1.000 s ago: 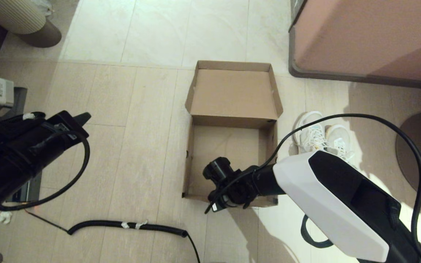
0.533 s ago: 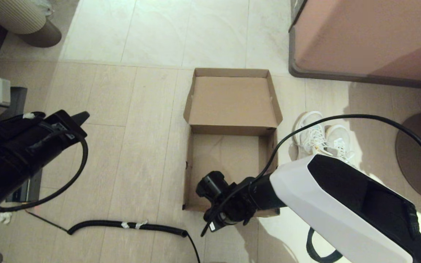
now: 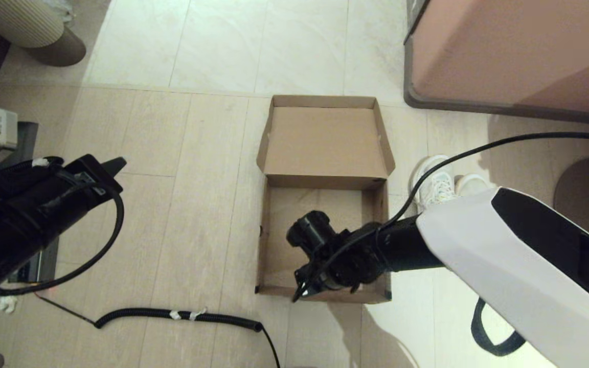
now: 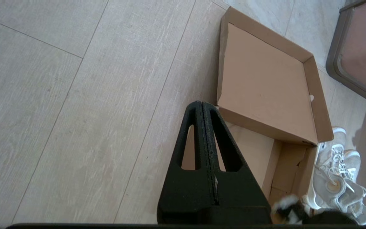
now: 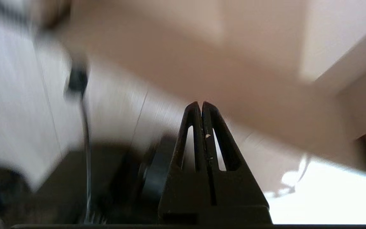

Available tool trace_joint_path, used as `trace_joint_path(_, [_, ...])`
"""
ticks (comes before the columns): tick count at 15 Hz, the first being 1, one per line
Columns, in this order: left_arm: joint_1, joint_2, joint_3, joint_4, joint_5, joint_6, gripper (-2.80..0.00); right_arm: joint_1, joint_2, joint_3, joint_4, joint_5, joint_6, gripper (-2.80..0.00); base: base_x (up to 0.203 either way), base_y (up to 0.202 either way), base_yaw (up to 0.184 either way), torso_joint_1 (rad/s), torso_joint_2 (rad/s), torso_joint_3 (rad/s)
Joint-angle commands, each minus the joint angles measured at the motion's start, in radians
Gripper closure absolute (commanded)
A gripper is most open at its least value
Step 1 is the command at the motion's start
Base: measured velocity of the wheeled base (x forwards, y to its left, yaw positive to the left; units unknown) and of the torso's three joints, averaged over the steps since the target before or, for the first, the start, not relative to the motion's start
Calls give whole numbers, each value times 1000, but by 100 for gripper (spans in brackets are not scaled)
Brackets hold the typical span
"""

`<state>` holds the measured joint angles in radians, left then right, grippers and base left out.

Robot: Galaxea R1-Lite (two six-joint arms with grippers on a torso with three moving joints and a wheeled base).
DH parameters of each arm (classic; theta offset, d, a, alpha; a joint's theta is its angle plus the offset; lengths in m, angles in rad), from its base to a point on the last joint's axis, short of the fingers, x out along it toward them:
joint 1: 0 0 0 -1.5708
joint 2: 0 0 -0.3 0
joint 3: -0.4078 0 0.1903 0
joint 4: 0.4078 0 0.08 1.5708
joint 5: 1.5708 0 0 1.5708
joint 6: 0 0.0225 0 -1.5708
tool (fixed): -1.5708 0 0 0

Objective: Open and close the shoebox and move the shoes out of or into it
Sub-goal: Put the shoes into the shoe box

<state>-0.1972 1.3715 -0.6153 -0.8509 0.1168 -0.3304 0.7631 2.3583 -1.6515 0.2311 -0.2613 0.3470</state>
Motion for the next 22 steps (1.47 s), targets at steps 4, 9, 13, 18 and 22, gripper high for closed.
trace_joint_path(4, [-1, 1, -3, -5, 1, -1, 0, -53, 156, -173, 0, -2, -9, 0, 0, 0, 0, 0, 0, 0])
trace_joint_path(9, [1, -9, -6, -5, 1, -1, 0, -50, 222, -182, -4, -4, -37, 0, 0, 0, 0, 0, 0, 0])
trace_joint_path(13, [1, -39, -24, 24, 1, -1, 0, -28, 229, -117, -29, -23, -36, 0, 0, 0, 0, 0, 0, 0])
trace_joint_path(18, [1, -72, -49, 59, 1, -1, 0, 14, 221, 2, -95, -39, -37, 0, 0, 0, 0, 0, 0, 0])
trace_joint_path(22, [2, -84, -49, 67, 1, -1, 0, 48, 199, 49, -95, -55, -41, 0, 0, 0, 0, 0, 0, 0])
